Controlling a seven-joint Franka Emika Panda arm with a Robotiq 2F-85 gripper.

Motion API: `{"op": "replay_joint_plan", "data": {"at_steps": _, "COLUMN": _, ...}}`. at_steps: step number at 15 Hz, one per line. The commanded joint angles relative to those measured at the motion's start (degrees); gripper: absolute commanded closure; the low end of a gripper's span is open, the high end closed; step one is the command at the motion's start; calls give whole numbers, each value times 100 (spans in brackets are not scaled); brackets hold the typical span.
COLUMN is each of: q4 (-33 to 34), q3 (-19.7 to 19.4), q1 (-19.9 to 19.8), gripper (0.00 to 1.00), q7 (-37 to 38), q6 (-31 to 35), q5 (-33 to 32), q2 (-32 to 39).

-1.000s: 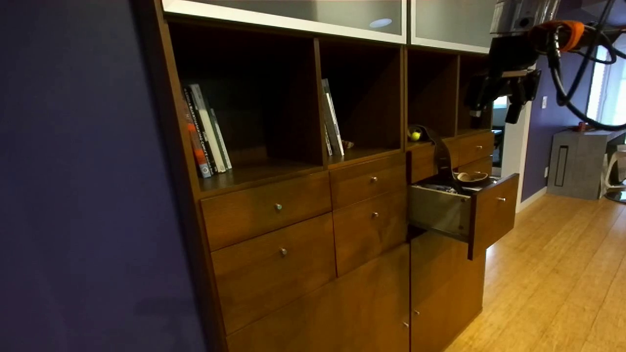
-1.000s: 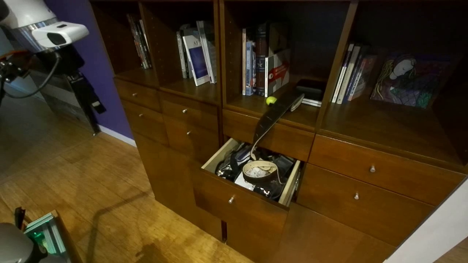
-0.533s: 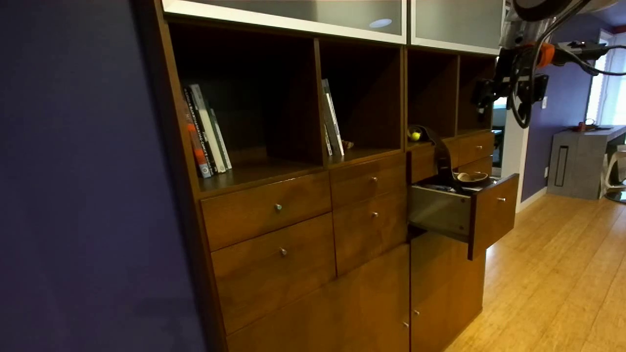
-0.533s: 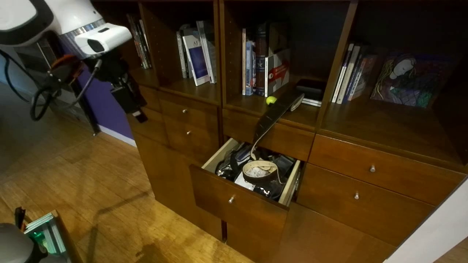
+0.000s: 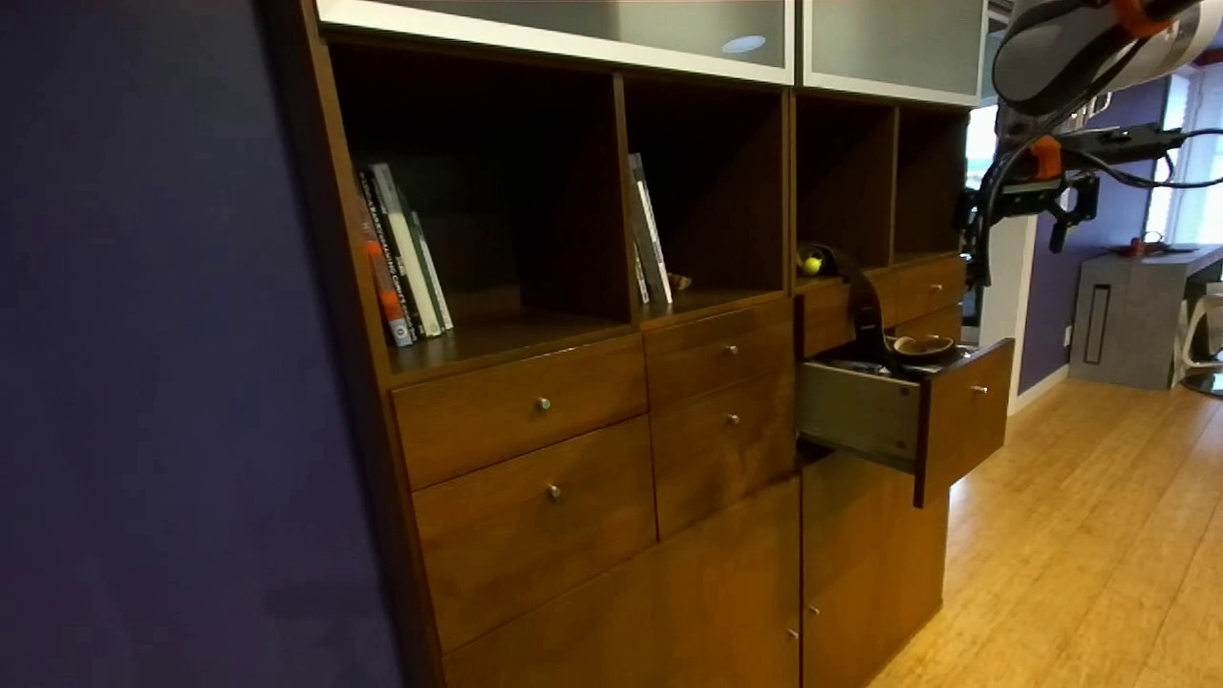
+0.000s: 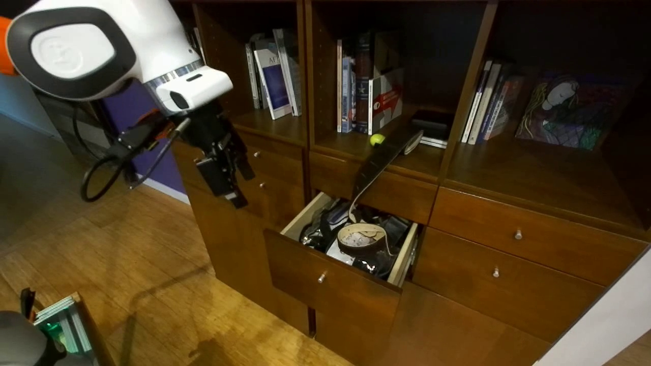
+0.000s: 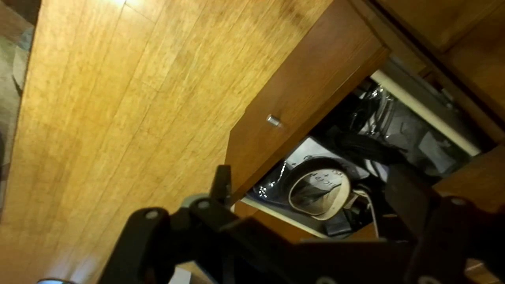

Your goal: Place the belt.on the shelf

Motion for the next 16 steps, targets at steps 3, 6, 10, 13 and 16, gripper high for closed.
{"op": "replay_joint_plan", "data": {"at_steps": 3, "q4": -12, "q3": -106, "q1": -62, "gripper": 0, "q7": 394, "q6": 325, "q5": -620, "q2": 322}}
{"op": "replay_joint_plan", "data": {"at_steps": 6, "q4": -14, "q3": -112, "q1": -80, "gripper": 0, "q7": 468, "q6": 403, "q5": -725, "q2": 427}}
{"op": "replay_joint_plan", "data": {"at_steps": 10, "q4": 188, "q3": -7, "q1": -222, "gripper": 0, "q7": 953, "q6": 705, "q5": -910, "q2": 858}}
{"op": "replay_joint_plan", "data": {"at_steps": 13, "q4": 498, "q3": -14, "q1": -230, "gripper": 0, "q7": 1505, "q6": 917, "q5": -1077, "q2": 1462}}
{"op": "replay_joint_plan", "data": {"at_steps": 16, "q4": 887, "q3": -121, "q1": -158, "gripper": 0, "q7": 2133, "q6": 1143, "q5": -1358, "q2": 2114}}
